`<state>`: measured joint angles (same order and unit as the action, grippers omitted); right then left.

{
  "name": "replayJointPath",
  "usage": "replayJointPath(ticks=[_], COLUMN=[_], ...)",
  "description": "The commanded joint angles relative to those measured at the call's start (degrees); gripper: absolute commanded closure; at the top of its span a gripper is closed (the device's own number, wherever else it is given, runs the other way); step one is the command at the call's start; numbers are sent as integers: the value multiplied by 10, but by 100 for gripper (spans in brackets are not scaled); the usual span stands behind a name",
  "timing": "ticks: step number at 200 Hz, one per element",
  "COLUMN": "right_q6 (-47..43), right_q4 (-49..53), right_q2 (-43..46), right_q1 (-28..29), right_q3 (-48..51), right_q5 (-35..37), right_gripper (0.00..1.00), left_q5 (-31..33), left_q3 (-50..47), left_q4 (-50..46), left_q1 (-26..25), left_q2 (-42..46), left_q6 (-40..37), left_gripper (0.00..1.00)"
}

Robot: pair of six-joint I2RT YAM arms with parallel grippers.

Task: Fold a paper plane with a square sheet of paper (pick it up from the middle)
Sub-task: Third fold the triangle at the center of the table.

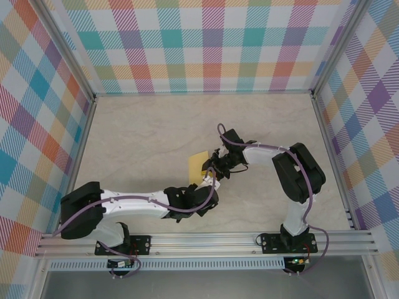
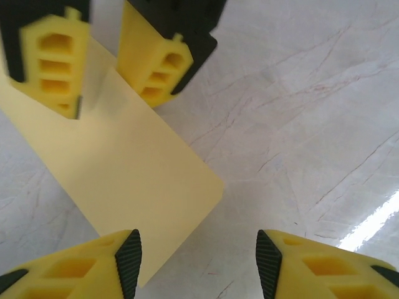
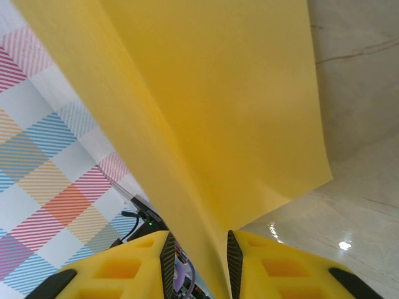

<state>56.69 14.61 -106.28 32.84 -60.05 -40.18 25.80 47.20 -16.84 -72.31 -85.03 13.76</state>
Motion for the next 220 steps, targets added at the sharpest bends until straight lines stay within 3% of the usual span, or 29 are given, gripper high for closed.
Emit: replayJointPath(ticks=[1, 21, 44, 91, 118, 155, 181, 220], right_q6=[-5, -4, -7, -14, -18, -35, -66, -121], right_q4=[4, 3, 7, 16, 21, 47, 103, 188], right_q2=[9, 10, 11, 10, 11, 24, 50, 59], right_q1=[-3, -3, -3, -4, -5, -11, -25, -30], right_q3=[-14, -12, -10, -10, -10, -14, -24, -62], right_q5=[-11, -12, -10, -4, -3, 12, 57, 127], right_gripper=[69, 69, 69, 69, 69, 66, 55, 52], left_q5=[33, 82, 102, 102, 85, -29, -124, -264], left_q3=[31, 37, 29, 19, 9, -13, -39, -70], left_q4=[-25, -19, -8, -12, -4, 25, 49, 87], left_q1=[-12, -16, -16, -15, -4, 43, 90, 173], left_q2=[-46, -64, -56, -42, -21, 16, 43, 60], left_q6=[-13, -6, -1, 2, 7, 2, 8, 12], left_gripper=[45, 45, 52, 99, 100, 100, 100, 100])
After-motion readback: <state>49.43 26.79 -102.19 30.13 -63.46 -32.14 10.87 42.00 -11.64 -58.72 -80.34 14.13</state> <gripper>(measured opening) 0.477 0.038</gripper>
